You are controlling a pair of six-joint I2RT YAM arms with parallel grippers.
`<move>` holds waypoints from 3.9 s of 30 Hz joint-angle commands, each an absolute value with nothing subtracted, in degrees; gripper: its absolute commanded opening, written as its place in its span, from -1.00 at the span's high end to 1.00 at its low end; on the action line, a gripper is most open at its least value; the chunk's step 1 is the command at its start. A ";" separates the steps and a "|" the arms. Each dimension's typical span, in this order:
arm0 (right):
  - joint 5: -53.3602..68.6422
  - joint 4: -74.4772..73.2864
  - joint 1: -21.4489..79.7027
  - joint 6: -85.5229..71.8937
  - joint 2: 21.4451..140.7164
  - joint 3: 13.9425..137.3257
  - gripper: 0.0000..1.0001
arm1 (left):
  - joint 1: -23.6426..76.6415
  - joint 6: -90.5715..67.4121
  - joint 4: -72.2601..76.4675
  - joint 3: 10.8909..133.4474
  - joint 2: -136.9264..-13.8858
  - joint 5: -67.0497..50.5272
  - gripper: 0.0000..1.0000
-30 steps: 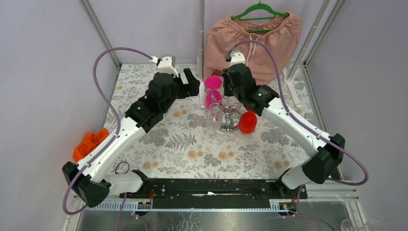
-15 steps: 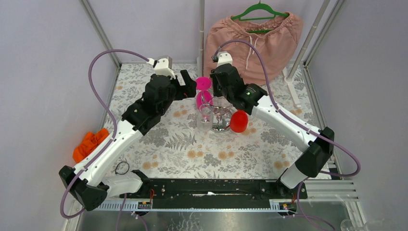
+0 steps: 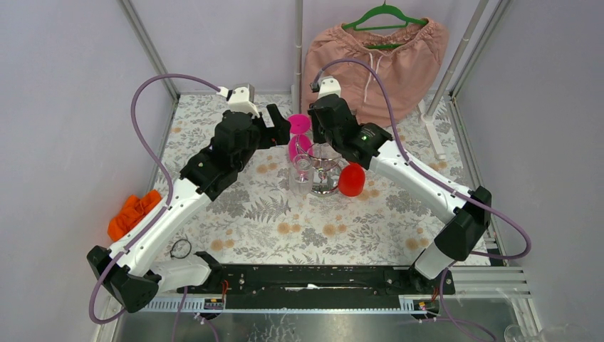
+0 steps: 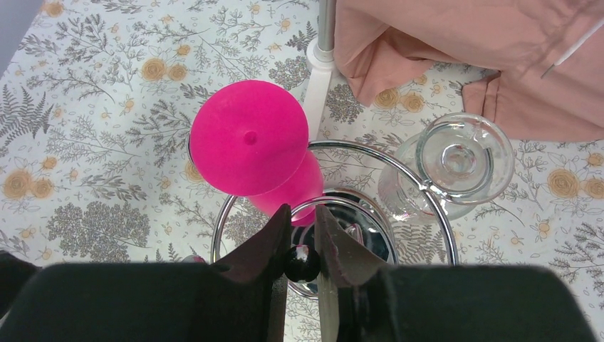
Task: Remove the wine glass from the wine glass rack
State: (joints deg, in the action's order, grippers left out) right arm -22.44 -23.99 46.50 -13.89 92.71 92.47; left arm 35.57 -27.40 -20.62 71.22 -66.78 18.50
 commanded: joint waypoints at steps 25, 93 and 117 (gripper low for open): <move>-27.53 -23.16 48.27 -16.66 87.04 90.27 0.49 | 35.05 -27.92 -21.17 70.96 -65.60 18.95 -0.98; -52.55 -22.23 48.19 -19.84 52.99 63.90 -0.33 | 8.73 -53.85 24.44 64.59 -94.66 -47.40 -0.29; -53.28 -21.31 48.22 -19.86 53.15 62.23 -0.33 | 11.60 -54.00 24.77 65.63 -96.92 -48.43 0.26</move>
State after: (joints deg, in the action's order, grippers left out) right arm -50.52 -23.40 47.86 -19.29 53.25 62.63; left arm 11.25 -54.50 22.31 65.08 -96.07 -47.35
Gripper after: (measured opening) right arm 0.665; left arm 0.380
